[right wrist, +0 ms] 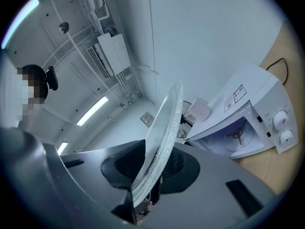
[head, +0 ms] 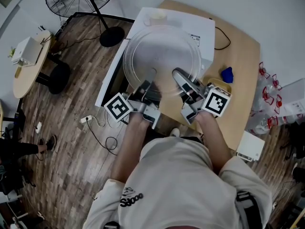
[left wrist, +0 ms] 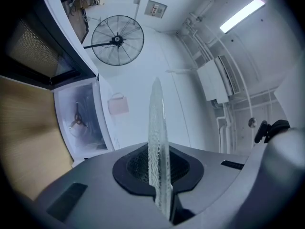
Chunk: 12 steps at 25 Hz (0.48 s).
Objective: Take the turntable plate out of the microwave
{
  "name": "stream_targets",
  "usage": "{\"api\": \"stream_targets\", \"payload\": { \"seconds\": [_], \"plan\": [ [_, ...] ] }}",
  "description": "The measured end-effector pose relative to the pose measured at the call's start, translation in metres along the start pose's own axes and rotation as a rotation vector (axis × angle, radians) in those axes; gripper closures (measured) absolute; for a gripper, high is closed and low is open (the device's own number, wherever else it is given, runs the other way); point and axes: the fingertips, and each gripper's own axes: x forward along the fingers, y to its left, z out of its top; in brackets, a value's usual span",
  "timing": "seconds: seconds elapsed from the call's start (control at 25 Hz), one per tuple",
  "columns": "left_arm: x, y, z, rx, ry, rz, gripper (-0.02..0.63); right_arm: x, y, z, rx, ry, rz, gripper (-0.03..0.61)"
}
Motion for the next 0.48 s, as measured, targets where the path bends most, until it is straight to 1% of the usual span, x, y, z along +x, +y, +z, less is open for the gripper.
{"api": "stream_targets", "payload": {
  "seconds": [0.48],
  "plan": [
    [-0.006,0.011,-0.008,-0.037,0.011,0.009,0.577,-0.007,-0.005,-0.010,0.024,0.000,-0.034,0.506]
  ]
}}
